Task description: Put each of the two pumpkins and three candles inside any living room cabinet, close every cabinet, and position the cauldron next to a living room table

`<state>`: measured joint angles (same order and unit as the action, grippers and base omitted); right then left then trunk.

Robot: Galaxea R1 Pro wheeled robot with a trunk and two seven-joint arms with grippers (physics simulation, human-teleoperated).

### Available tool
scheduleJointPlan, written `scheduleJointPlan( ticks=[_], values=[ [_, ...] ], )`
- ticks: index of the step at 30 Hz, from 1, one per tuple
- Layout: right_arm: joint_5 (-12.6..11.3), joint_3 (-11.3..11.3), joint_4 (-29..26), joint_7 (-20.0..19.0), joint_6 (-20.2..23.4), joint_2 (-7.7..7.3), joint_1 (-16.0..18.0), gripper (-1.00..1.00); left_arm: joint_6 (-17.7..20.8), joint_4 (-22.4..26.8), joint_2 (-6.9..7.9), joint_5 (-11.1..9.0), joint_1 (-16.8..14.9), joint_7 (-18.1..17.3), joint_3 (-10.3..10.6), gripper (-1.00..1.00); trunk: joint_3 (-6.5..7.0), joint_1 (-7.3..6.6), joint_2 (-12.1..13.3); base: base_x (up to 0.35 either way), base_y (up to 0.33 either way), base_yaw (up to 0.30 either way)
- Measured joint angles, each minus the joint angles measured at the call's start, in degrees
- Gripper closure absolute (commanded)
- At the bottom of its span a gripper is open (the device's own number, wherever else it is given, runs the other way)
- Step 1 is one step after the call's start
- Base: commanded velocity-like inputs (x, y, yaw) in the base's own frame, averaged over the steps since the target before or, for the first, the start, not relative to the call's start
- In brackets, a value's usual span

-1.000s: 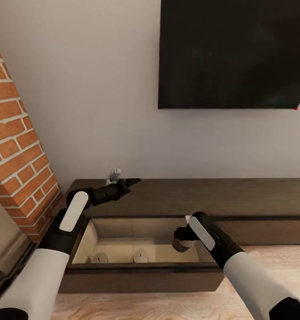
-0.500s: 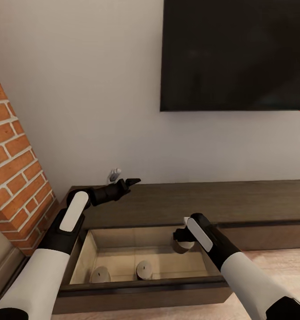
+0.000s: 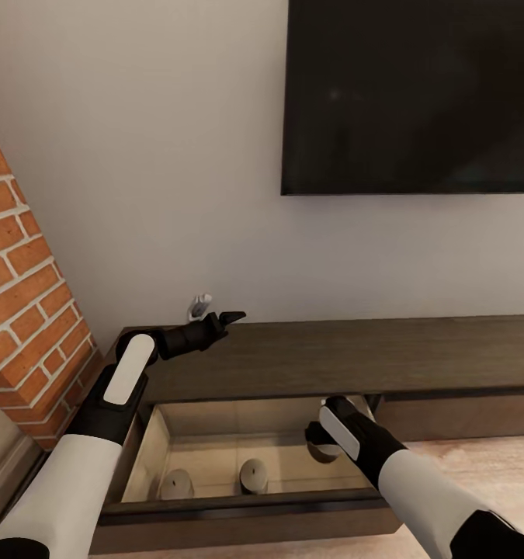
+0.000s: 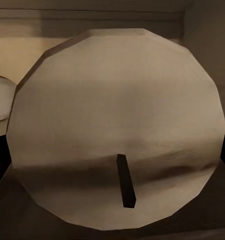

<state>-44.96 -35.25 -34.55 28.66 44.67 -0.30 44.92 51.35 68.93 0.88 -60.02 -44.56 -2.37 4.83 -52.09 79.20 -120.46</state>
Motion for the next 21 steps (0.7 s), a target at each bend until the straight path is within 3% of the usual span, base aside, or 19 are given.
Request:
scheduleJointPlan(
  ticks=[8, 21],
  values=[
    [-0.06, -0.29, 0.15, 0.0, -0.03, 1.58, -0.02, 1.0, -0.02, -0.02, 0.0, 0.0, 0.0, 0.0, 0.0, -1.0, -0.57, 0.0, 0.0, 0.001, 0.001, 0.0],
    [-0.22, 0.16, 0.32, 0.0, 0.07, 1.1, 0.07, 1.0, -0.03, -0.02, -0.08, 0.01, 0.0, 0.0, 0.0, -1.0, -1.75, 0.0, 0.0, 0.0, 0.0, 0.0]
  ],
)
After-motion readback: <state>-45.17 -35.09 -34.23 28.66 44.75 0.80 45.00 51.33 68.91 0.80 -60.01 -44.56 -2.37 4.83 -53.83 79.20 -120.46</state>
